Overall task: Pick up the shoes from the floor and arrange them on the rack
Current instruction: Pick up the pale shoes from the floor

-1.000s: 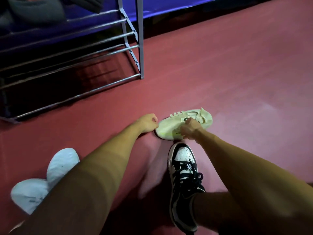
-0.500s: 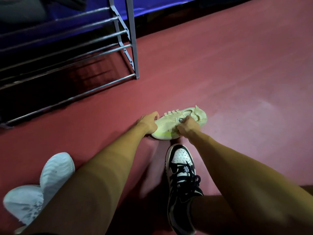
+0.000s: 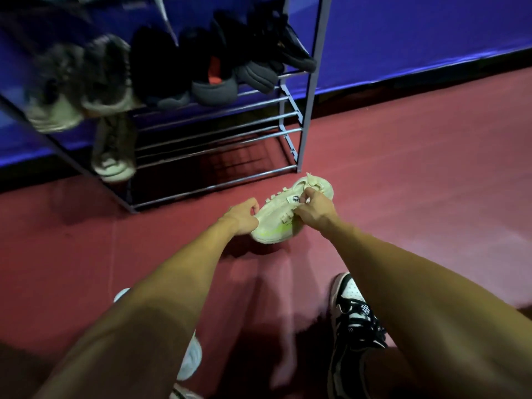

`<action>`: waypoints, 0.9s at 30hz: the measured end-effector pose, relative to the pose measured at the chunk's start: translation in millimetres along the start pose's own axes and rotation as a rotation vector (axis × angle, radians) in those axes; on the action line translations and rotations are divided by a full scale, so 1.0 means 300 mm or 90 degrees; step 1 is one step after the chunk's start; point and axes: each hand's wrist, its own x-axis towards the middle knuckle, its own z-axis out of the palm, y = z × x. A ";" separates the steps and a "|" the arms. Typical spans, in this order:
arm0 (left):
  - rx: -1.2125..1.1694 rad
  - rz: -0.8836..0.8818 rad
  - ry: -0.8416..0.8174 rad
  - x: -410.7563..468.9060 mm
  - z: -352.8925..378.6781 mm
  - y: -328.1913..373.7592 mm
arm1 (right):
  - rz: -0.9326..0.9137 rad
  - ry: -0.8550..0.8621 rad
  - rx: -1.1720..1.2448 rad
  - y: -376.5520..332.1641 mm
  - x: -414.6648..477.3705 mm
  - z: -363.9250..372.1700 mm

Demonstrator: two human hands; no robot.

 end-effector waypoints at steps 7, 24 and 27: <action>-0.149 -0.066 0.067 -0.151 -0.151 -0.256 | -0.177 -0.045 -0.090 -0.287 -0.085 0.140; -0.514 -0.165 0.383 -0.311 -0.384 -0.543 | -0.378 -0.052 -0.083 -0.762 -0.130 0.385; -0.603 -0.164 0.392 -0.266 -0.407 -0.534 | -0.369 -0.162 -0.067 -0.753 -0.124 0.439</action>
